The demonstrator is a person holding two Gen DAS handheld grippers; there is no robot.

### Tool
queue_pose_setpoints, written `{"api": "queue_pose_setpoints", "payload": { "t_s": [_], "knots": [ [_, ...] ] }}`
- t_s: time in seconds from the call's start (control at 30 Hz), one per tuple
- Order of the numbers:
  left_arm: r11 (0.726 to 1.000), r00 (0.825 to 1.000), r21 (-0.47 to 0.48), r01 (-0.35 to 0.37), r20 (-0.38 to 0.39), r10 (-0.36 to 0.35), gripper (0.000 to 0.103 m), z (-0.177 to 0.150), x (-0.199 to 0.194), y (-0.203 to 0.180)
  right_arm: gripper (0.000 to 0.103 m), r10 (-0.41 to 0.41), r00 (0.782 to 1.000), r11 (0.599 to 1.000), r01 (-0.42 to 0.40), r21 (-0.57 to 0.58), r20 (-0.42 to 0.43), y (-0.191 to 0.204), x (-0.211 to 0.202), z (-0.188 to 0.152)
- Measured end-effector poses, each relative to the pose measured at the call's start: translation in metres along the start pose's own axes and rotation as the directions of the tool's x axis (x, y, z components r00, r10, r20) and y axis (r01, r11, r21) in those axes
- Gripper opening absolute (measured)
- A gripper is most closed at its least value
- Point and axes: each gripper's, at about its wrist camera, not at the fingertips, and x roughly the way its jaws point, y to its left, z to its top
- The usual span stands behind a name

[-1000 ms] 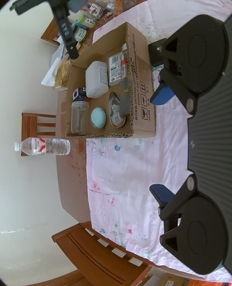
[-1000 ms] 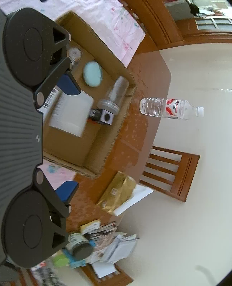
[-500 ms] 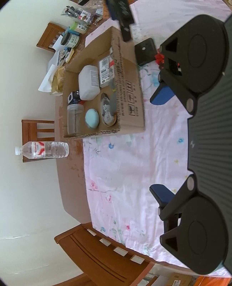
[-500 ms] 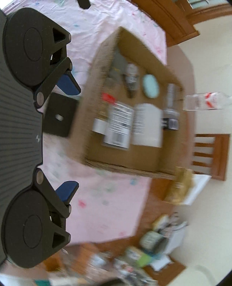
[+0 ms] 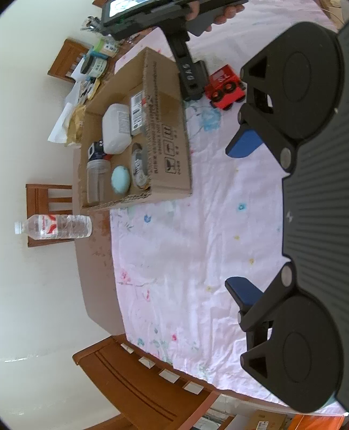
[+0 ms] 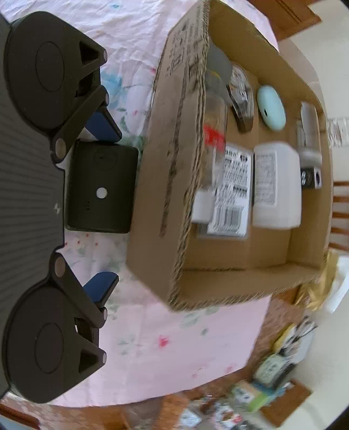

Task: Organize rigid objects
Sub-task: 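Move the right tool to the black square device while the left tool approaches the red train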

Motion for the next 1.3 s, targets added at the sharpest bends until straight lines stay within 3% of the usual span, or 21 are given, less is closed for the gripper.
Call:
{"api": "queue_pose_setpoints", "payload": {
  "t_s": [0.13,0.3,0.53,0.8,0.9,1.07,1.3],
  "knots": [
    [1.0,1.0,0.015,0.007,-0.015,-0.007,0.095,-0.003,0.005,-0.008,0.103,0.01,1.0,1.0,-0.01,0.003,-0.005,-0.016,-0.001,-0.004],
    [1.0,0.999,0.012,-0.005,-0.034,0.006,0.095,0.002,0.012,-0.035,0.103,0.05,0.999,0.996,-0.05,-0.074,-0.012,-0.028,-0.001,-0.007],
    [0.998,0.998,0.033,0.044,-0.052,-0.042,0.095,0.01,0.028,-0.087,0.103,0.114,0.993,0.974,-0.11,-0.198,0.013,-0.033,-0.007,-0.018],
    [0.995,0.993,0.054,0.085,-0.083,-0.08,0.096,0.005,0.055,-0.134,0.103,0.148,0.989,0.956,-0.141,-0.258,0.009,-0.037,-0.007,-0.016],
    [0.997,0.996,0.026,0.077,-0.048,-0.075,0.098,0.005,0.061,-0.136,0.103,0.157,0.988,0.952,-0.15,-0.268,0.006,-0.042,-0.006,-0.015],
    [0.994,0.992,-0.003,0.112,-0.052,-0.112,0.099,0.002,0.06,-0.129,0.103,0.164,0.986,0.946,-0.155,-0.284,0.009,-0.043,-0.006,-0.015],
    [0.991,0.991,0.045,0.122,-0.06,-0.12,0.098,-0.003,0.063,-0.138,0.103,0.163,0.987,0.946,-0.155,-0.284,0.005,-0.043,-0.006,-0.014]
  ]
}}
